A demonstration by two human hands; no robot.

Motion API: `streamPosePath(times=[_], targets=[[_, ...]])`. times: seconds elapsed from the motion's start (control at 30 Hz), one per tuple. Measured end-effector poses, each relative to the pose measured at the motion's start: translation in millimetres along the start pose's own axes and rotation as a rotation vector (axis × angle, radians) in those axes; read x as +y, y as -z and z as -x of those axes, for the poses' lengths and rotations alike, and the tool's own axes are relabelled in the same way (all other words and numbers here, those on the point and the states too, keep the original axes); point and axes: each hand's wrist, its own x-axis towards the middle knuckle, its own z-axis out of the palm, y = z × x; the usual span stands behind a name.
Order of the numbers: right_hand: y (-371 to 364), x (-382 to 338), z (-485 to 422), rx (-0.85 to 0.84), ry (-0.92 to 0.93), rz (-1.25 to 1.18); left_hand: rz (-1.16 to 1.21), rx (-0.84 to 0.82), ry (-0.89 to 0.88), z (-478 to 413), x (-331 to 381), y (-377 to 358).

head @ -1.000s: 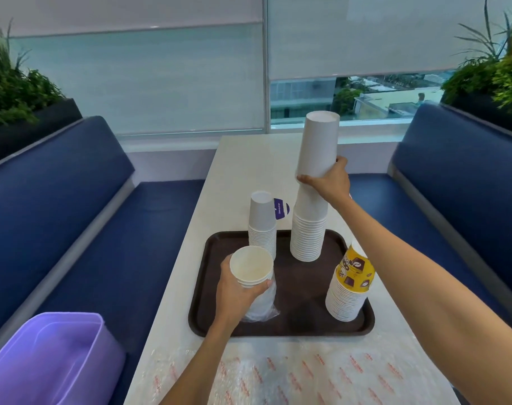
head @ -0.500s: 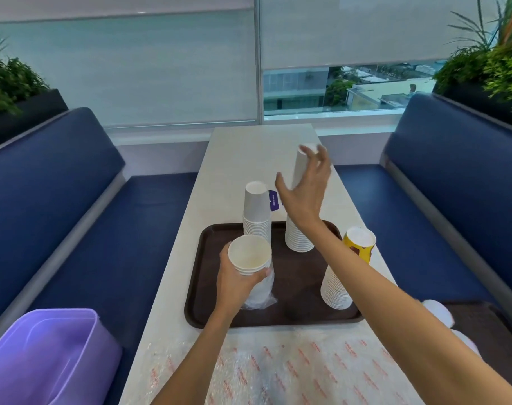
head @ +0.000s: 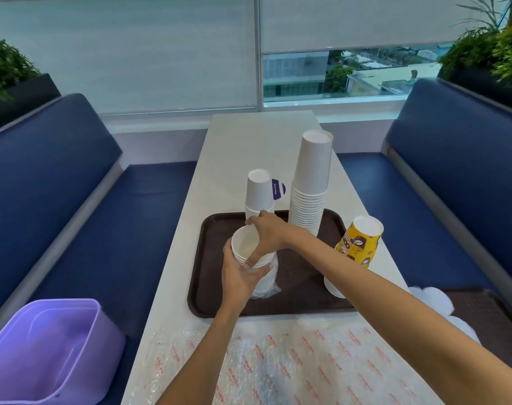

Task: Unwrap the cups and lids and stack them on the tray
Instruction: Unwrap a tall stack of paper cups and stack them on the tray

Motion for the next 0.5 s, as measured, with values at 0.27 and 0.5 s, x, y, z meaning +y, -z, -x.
streamPosePath(times=[0.27, 0.5], targets=[[2, -2, -7, -0.021, -0.007, 0.092, -0.033, -0.048, -0.024, 7, 8, 7], [17, -9, -4, -0.018, 0.003, 0.047, -0.059, -0.069, -0.087, 12, 11, 11]])
